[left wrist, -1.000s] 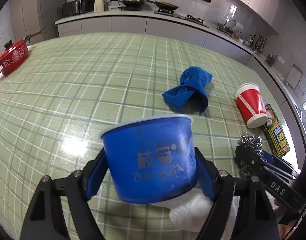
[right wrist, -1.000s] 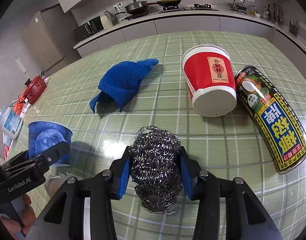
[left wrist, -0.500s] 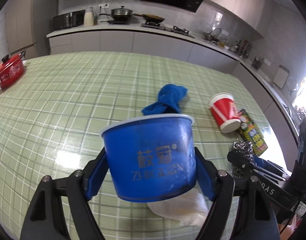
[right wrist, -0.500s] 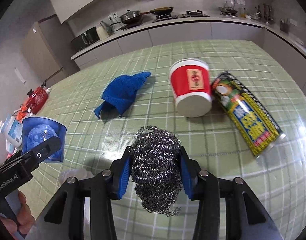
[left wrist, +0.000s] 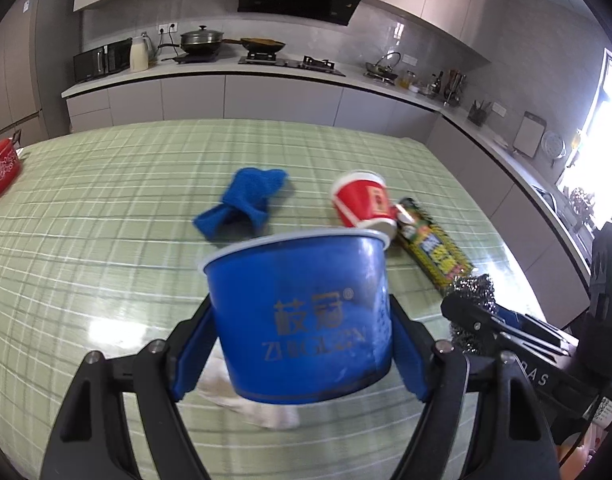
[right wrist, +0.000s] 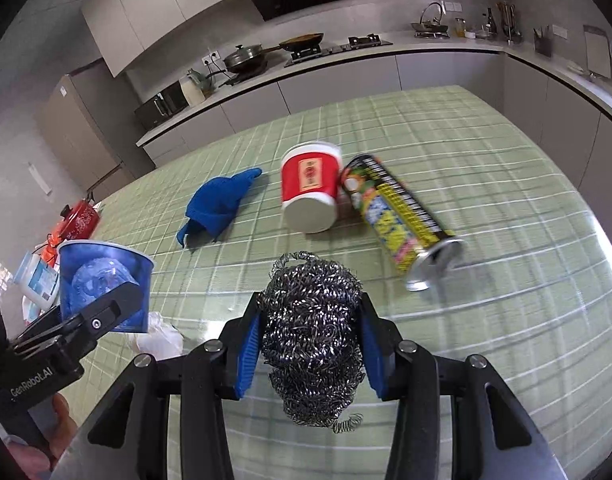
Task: Collect trash
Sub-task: 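Carry the blue bowl and steel wool over the black bin with both tools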
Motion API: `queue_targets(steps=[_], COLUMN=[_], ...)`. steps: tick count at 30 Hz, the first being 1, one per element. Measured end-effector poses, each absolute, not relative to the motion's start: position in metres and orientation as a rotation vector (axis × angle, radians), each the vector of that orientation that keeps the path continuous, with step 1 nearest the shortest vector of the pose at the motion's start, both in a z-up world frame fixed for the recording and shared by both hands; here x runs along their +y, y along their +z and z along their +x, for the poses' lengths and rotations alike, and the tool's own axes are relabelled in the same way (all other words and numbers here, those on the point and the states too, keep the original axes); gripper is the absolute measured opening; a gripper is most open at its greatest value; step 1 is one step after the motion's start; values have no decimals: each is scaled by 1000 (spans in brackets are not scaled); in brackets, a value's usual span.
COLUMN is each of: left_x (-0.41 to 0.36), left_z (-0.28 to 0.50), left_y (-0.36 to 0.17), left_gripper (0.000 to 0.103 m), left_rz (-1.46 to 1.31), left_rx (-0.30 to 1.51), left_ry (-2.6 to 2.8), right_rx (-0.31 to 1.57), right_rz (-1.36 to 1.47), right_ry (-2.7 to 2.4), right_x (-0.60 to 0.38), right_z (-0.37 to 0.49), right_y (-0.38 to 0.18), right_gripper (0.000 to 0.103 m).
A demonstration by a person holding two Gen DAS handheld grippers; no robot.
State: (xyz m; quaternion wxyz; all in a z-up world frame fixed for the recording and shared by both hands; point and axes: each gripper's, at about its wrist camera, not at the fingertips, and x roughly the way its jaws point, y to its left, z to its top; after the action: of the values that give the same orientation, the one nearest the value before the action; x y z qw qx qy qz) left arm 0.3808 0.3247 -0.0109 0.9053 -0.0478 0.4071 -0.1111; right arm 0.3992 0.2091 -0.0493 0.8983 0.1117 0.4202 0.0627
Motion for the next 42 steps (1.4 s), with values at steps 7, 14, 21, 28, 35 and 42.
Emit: queue_targets(steps=[7, 14, 21, 28, 35, 42], left_x=[251, 177, 133, 100, 67, 18], left_z=[356, 334, 329, 328, 319, 315], left_y=[-16, -22, -20, -27, -27, -19], left_gripper=[79, 79, 79, 79, 79, 79], left_rz=[-128, -140, -94, -83, -54, -43], left_rx=[859, 883, 893, 901, 910, 879], left_ry=[-204, -236, -309, -400, -444, -440], right_rx=[866, 866, 848, 867, 856, 834], right_rz=[227, 231, 289, 327, 389, 398], right_ry=[181, 175, 119, 28, -35, -29], right_x=[137, 59, 14, -18, -57, -107], right_z=[377, 356, 337, 319, 296, 286], right_y=[-40, -32, -28, -32, -33, -23], right_gripper=[47, 47, 47, 47, 47, 47])
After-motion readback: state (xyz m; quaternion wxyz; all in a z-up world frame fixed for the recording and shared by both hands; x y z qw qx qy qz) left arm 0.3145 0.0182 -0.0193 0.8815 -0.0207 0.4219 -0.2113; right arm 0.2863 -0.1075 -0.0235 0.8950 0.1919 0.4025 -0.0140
